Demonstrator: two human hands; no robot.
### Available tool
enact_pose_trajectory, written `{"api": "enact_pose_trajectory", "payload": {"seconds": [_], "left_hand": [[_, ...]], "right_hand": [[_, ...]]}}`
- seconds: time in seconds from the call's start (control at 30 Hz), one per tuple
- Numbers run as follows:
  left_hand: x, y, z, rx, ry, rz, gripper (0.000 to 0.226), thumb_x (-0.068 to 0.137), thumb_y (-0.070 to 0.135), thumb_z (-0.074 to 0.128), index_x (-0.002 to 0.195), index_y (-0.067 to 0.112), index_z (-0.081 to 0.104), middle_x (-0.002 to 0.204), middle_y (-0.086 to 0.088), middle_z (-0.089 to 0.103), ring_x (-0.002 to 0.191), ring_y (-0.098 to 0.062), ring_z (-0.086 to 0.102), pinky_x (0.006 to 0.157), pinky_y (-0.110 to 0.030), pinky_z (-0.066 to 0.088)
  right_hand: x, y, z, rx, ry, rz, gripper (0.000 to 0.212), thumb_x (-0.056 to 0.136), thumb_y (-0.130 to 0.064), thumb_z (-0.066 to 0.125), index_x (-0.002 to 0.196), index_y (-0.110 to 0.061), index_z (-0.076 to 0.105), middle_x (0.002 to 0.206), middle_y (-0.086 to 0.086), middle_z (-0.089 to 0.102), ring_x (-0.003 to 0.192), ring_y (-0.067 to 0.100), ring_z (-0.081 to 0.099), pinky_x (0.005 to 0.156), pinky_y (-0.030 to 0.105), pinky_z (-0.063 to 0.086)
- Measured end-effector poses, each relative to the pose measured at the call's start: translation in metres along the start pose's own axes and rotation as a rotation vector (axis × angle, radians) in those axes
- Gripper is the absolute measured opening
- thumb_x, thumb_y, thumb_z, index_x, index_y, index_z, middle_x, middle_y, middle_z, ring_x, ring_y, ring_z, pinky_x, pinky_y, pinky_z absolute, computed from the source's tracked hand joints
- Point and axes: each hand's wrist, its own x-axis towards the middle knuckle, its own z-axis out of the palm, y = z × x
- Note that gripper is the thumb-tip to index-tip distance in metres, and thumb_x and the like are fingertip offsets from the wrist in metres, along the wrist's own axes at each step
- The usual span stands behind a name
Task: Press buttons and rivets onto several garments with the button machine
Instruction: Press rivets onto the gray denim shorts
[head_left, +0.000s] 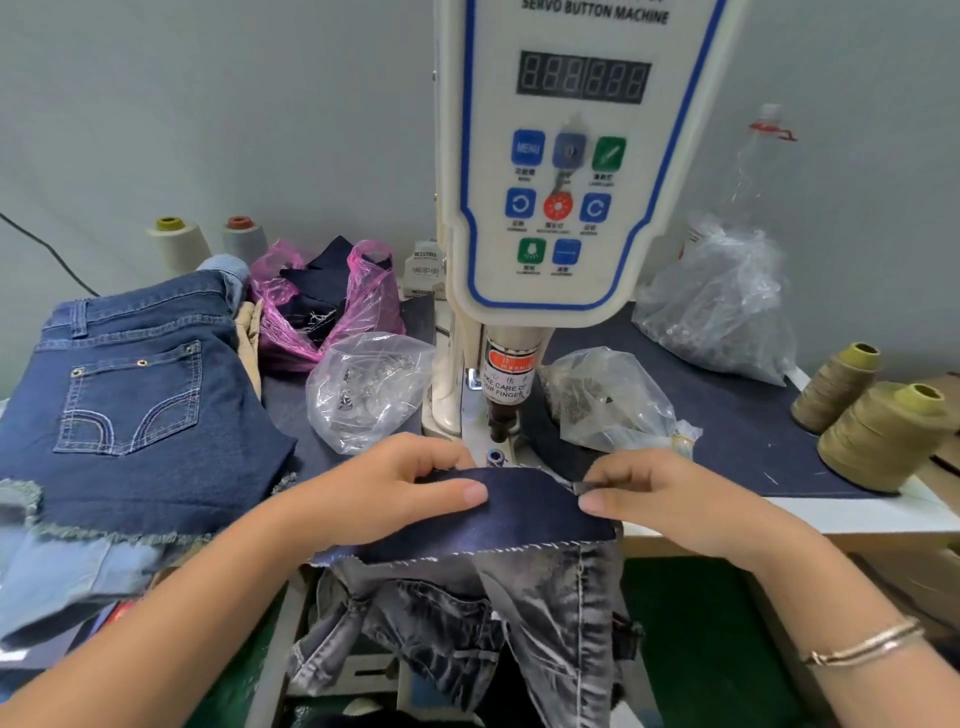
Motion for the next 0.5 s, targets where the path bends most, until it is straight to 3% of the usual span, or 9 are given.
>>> {"api": "enact_pose_trajectory", "payload": {"seconds": [0.1,0.2,0.3,0.4,0.5], "left_hand": [[0.001,0.0,-0.002,0.127,-0.03,-0.015,0.037,0.09,0.036,0.058,0.072,0.004,0.05,0.065,-0.001,0.037,0.061,-0.01,0.034,0.059,-0.024,0.027],[0.003,-0.003,0.007,0.144,0.042,0.009,0.044,0.09,0.039,0.06,0.062,0.013,0.037,0.064,0.004,0.026,0.059,-0.009,0.026,0.058,-0.026,0.022],[0.002,-0.011,0.01,0.151,0.067,0.027,0.039,0.094,0.032,0.059,0.067,0.007,0.046,0.066,0.001,0.035,0.062,-0.01,0.033,0.062,-0.031,0.027],[0.002,-0.013,0.006,0.107,0.044,0.037,0.033,0.093,0.036,0.057,0.072,0.01,0.055,0.065,0.0,0.042,0.063,-0.008,0.038,0.062,-0.03,0.031],[0.006,-0.016,0.0,0.097,0.015,0.022,0.044,0.09,0.041,0.055,0.09,-0.002,0.062,0.08,-0.023,0.058,0.073,-0.013,0.048,0.068,-0.039,0.04]], "right_hand": [[0.004,-0.003,0.004,-0.014,0.021,-0.1,0.014,0.09,-0.029,0.061,0.079,-0.021,0.065,0.072,-0.01,0.053,0.067,0.002,0.046,0.064,0.01,0.036],[0.009,-0.006,0.014,0.148,0.017,-0.169,0.018,0.091,-0.026,0.059,0.074,-0.019,0.062,0.074,-0.006,0.055,0.072,0.005,0.049,0.07,0.012,0.039],[0.011,-0.005,0.016,0.221,-0.01,-0.159,0.018,0.084,-0.032,0.056,0.074,-0.019,0.062,0.072,-0.01,0.058,0.072,0.002,0.052,0.072,0.01,0.04],[0.013,-0.001,0.015,0.218,-0.024,-0.128,0.019,0.089,-0.031,0.055,0.075,-0.021,0.063,0.074,-0.01,0.058,0.075,0.003,0.052,0.076,0.012,0.039],[0.019,0.0,0.014,0.229,0.047,-0.076,0.017,0.094,-0.022,0.057,0.083,-0.02,0.069,0.082,-0.011,0.068,0.079,-0.001,0.06,0.079,0.009,0.042]]}}
